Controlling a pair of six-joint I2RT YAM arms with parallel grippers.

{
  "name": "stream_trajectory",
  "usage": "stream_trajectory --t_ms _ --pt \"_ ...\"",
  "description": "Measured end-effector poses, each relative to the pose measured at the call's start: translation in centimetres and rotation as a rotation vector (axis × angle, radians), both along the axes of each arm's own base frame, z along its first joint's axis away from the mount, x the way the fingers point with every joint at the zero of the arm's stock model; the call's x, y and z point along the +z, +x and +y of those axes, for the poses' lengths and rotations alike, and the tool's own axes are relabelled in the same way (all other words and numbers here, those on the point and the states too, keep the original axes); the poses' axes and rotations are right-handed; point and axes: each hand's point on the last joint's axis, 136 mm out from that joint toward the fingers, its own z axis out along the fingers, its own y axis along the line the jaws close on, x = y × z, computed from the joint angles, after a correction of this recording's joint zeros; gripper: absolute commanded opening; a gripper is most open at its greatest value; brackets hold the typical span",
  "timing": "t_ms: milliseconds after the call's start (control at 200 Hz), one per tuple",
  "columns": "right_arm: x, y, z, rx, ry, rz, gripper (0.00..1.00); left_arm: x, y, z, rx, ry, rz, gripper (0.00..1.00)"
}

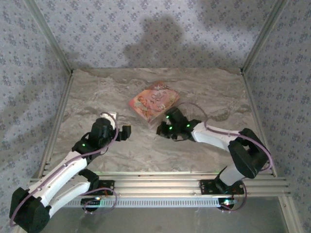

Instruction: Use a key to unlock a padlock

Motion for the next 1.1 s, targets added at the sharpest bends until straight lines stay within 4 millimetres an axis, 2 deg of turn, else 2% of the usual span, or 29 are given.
stream_trajectory --t_ms 150,255,320,400,525,575,670,754,859,929,974,1044,1104 --pt "-3.5 -4.7 5.5 0.187 -0.028 0.077 0.02 -0.4 -0.2 2.1 0.100 -0.001 0.065 0.98" --pt "-5.0 -6.0 7.8 0.248 -0.034 0.103 0.04 -0.9 -0.8 3.0 0.140 -0.007 0.106 0.98" --pt "-5.1 -6.0 8.4 0.252 -0.024 0.105 0.08 -1.3 -1.3 3.4 0.157 -0.009 0.131 0.98" --pt "-5.1 -5.7 8.2 0.239 -0.029 0.106 0.15 -1.6 -1.8 3.6 0.165 -0.010 0.156 0.98" --pt "-5.2 -5.2 7.0 0.208 -0.073 0.094 0.42 -1.6 -2.2 3.7 0.175 -0.024 0.167 0.98" --pt "-4.9 -5.1 6.1 0.185 -0.093 0.091 0.52 -1.6 -2.3 3.8 0.178 -0.030 0.166 0.98" --pt "-3.6 -4.9 4.0 0.149 -0.124 0.053 0.63 -1.7 -2.4 3.9 0.182 -0.027 0.172 0.98" --pt "-1.7 -4.5 1.4 0.103 -0.139 -0.001 0.82 -2.1 -2.4 4.1 0.192 -0.016 0.188 0.98" --pt "1.5 -3.8 -2.3 0.030 -0.153 -0.082 0.90 -2.6 -2.1 4.7 0.209 0.015 0.225 0.98" --pt "4.4 -2.9 -5.4 -0.043 -0.170 -0.168 0.94 -2.1 -1.4 5.0 0.219 0.035 0.231 0.98" --pt "6.5 -2.1 -7.8 -0.103 -0.184 -0.242 1.00 -1.5 -0.6 5.2 0.225 0.046 0.226 0.98" --pt "10.2 -0.6 -12.1 -0.221 -0.206 -0.381 1.00 -0.6 0.6 5.5 0.231 0.064 0.213 0.98" --pt "12.5 0.3 -15.9 -0.325 -0.239 -0.488 1.00 0.1 1.7 5.6 0.237 0.081 0.188 0.98"
